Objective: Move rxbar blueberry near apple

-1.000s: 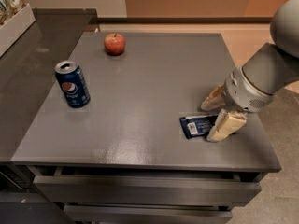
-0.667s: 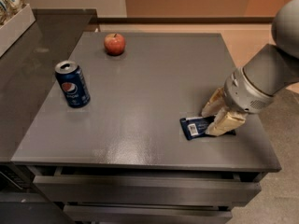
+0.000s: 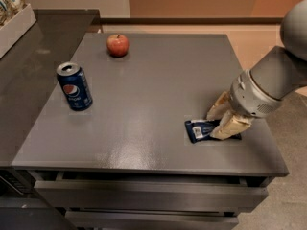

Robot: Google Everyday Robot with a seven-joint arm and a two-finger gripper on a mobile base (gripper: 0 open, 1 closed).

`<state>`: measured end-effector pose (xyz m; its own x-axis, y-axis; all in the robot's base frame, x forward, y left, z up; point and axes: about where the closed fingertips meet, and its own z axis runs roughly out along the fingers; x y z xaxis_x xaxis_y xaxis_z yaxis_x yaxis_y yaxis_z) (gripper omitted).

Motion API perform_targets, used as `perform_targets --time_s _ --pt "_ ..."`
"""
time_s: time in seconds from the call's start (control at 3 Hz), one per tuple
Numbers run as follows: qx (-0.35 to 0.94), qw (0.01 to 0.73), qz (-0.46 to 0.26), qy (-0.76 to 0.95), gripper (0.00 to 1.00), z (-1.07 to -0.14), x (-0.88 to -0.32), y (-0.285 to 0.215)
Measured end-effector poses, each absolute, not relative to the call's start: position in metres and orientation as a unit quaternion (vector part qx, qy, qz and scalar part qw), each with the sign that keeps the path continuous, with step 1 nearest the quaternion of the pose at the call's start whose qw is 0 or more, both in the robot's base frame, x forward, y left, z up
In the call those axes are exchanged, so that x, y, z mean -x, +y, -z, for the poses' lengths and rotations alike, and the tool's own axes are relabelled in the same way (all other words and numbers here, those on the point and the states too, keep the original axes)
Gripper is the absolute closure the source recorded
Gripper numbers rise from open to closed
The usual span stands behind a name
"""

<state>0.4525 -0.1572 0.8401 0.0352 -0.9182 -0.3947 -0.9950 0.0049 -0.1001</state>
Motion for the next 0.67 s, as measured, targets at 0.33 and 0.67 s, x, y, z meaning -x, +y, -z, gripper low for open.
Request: perform_targets --time_s 0.33,0.67 --pt "0.697 0.178 -0.108 0.686 1.0 -0.84 -0.453 -0.157" --pt "0.698 0.187 -0.103 0.683 1.0 -0.85 -0.46 -0.145"
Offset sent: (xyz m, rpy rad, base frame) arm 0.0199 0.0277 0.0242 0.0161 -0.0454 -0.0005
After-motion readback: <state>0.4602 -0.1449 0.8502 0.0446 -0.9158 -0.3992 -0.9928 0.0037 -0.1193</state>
